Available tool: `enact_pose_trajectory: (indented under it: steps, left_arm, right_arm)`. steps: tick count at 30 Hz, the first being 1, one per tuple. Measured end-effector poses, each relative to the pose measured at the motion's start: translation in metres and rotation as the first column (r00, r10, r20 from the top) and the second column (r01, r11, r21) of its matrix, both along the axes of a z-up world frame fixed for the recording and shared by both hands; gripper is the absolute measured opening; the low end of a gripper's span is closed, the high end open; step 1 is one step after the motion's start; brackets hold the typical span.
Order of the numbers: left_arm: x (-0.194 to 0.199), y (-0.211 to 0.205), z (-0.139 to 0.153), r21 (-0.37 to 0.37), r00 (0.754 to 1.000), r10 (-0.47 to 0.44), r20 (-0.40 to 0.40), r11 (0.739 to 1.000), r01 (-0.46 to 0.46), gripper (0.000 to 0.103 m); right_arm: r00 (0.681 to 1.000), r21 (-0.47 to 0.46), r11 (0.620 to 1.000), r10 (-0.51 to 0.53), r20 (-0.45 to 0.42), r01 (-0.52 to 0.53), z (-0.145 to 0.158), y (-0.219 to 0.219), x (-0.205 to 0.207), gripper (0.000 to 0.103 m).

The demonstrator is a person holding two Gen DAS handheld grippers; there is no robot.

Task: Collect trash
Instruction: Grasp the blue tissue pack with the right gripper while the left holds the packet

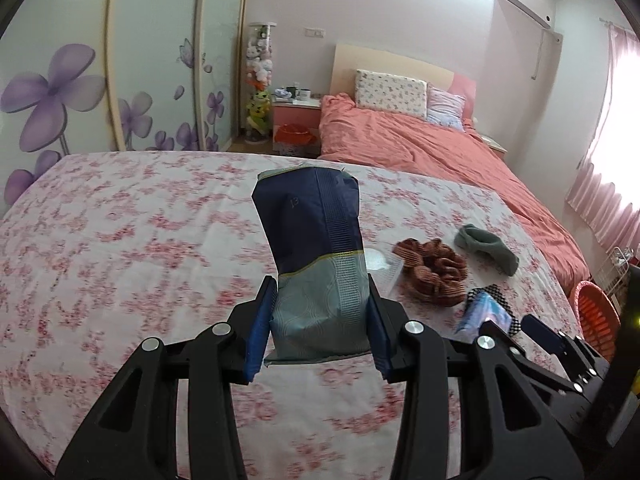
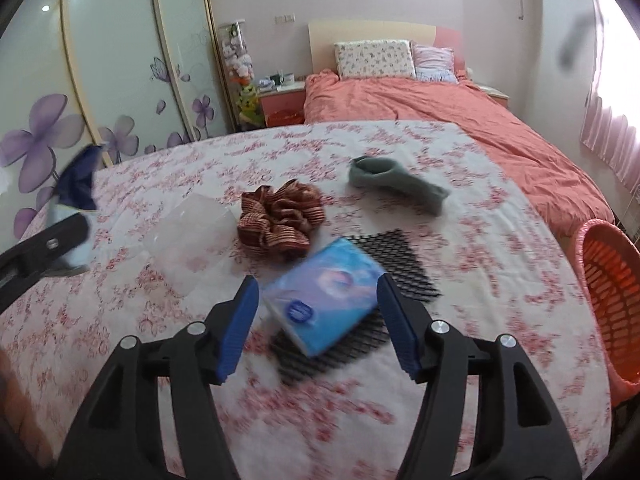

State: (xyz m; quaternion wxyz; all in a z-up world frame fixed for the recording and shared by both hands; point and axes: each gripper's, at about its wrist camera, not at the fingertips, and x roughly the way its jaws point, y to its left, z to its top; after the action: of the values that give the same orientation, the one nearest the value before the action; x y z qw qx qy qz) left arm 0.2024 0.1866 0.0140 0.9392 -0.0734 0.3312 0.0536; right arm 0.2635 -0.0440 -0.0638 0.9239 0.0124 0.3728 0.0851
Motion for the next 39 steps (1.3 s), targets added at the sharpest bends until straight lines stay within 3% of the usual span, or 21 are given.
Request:
enact_pose_trajectory:
  steps: [6, 11, 16, 24, 28, 33, 35, 39]
  left_arm:
    - [-0.002, 0.012, -0.005, -0.018, 1.000, 0.009, -0.013, 1.000, -0.009, 0.043]
    - [-0.003, 0.013, -0.010, -0.037, 1.000, 0.000, -0.017, 0.999, 0.000, 0.043]
    - [-0.004, 0.010, -0.011, -0.047, 1.000, -0.017, -0.016, 0.999, 0.016, 0.043]
    - [-0.006, 0.008, -0.013, -0.047, 0.999, -0.028, -0.024, 0.999, 0.027, 0.043]
    - [-0.006, 0.010, -0.015, -0.045, 0.999, -0.025, -0.030, 0.999, 0.023, 0.043]
    - [-0.006, 0.014, -0.015, -0.042, 0.999, -0.017, -0.033, 0.999, 0.016, 0.043]
    - [-0.006, 0.014, -0.015, -0.041, 0.999, -0.016, -0.034, 0.999, 0.015, 0.043]
    - [-0.005, 0.016, -0.016, -0.046, 0.999, -0.018, -0.036, 0.999, 0.017, 0.043]
  right_arm:
    - [0.998, -0.106, 0.993, -0.052, -0.022, 0.049, -0.009, 0.012, 0.012, 0.065]
    - [0.997, -0.129, 0.989, -0.081, -0.018, 0.078, -0.010, -0.016, -0.004, 0.065]
    - [0.997, -0.042, 0.996, -0.077, -0.009, 0.077, -0.005, -0.048, -0.011, 0.065]
    - [0.996, 0.036, 0.996, -0.080, -0.034, 0.081, -0.002, -0.038, -0.004, 0.065]
    - [0.997, -0.010, 0.997, -0.073, 0.008, 0.073, 0.005, -0.007, 0.003, 0.072]
    - [0.996, -0.109, 0.990, -0.090, -0.021, 0.087, -0.008, 0.022, 0.022, 0.073]
    - [0.993, -0.155, 0.982, -0.118, -0.029, 0.112, -0.014, 0.023, 0.024, 0.073]
    - [0.989, -0.128, 0.982, -0.142, -0.031, 0.137, -0.014, 0.000, 0.012, 0.073]
